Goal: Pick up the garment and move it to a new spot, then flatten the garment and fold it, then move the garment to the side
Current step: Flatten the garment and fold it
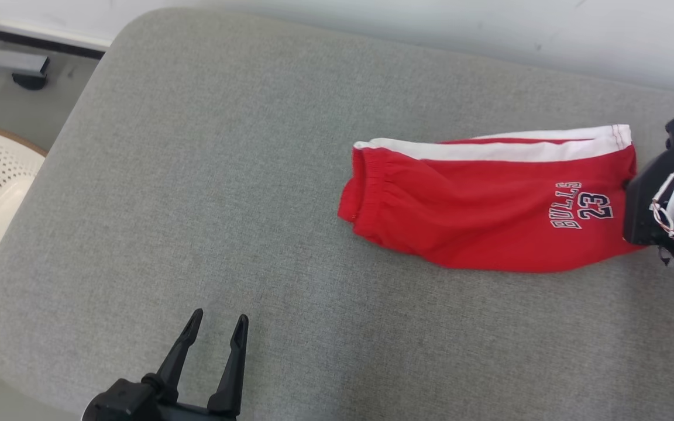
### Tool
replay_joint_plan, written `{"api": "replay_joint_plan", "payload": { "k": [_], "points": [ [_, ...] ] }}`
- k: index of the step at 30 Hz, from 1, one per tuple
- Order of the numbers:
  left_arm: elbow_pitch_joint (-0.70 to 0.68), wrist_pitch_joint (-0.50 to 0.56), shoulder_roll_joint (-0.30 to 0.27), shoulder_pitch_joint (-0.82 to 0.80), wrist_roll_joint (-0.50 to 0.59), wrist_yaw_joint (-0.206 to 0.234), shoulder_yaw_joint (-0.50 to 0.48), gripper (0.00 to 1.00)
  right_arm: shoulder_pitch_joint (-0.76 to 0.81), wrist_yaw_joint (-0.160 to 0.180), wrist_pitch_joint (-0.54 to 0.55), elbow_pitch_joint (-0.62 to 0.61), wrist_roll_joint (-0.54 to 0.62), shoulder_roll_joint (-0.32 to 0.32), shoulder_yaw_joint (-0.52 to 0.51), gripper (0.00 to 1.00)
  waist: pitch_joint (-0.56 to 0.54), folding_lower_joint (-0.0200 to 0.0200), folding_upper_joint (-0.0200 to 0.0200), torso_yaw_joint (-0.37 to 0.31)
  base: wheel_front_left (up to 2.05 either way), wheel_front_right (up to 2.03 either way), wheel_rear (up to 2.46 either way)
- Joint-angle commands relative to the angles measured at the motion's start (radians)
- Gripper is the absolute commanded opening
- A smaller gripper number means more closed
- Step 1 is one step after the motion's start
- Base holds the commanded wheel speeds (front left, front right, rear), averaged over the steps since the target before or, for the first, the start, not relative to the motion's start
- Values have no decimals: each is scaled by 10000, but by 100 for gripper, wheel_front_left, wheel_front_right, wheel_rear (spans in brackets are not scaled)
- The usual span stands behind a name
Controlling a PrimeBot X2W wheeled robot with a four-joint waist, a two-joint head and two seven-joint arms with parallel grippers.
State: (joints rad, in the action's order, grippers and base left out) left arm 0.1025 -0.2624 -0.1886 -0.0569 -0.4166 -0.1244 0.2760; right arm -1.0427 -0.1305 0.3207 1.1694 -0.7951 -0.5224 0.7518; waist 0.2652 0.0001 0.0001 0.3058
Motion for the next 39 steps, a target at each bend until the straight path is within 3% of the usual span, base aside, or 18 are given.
{"api": "replay_joint_plan", "payload": {
  "k": [1,16,31,39],
  "points": [
    [35,-28,-17,162,-30,-33,-17,100,157,-4,-112,39,80,-127,-51,0,-248,-1,-1,-171,0,0,0],
    [260,71,-136,413,-198,78,38,100,747,-4,-1233,604,365,-336,-514,0,-1310,-1,-1,-757,0,0,0],
    [295,60,-287,605,-422,31,305,100,826,-4,-280,-1729,843,1415,239,0,-1594,-1,-1,-658,0,0,0],
    [383,16,-242,558,-488,-9,491,100,723,-4,316,-2013,919,2204,137,0,-1525,-1,-1,-301,0,0,0]
  ]
}}
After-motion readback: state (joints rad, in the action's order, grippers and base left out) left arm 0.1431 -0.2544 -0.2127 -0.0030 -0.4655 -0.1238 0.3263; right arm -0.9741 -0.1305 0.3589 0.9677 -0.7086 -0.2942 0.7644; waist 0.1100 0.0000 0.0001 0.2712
